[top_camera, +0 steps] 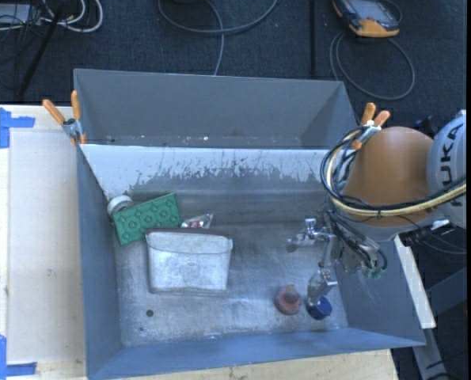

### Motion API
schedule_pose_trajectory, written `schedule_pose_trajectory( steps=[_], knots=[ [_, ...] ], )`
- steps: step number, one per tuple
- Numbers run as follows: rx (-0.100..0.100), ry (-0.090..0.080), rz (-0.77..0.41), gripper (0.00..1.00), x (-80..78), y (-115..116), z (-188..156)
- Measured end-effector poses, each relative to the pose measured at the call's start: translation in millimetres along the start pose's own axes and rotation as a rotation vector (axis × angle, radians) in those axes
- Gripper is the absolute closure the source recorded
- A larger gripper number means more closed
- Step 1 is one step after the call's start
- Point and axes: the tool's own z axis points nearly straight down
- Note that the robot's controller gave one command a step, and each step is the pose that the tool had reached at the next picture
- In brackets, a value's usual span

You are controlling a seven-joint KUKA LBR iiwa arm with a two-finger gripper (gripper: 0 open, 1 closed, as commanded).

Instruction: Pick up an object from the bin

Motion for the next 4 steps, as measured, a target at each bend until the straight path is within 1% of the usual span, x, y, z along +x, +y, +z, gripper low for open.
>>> schedule_pose_trajectory(
  steps=[1, 2, 3, 4],
  knots=[
    [0.000, -0.010, -0.282, 0.00, 19.3, -28, 81],
    [0.004, -0.010, -0.284, 1.00, 19.3, -30, 80],
    [0.004, -0.012, -0.285, 0.00, 19.6, -29, 82],
    [0.014, -0.036, -0.377, 0.00, 37.2, -2, 79]
  ],
)
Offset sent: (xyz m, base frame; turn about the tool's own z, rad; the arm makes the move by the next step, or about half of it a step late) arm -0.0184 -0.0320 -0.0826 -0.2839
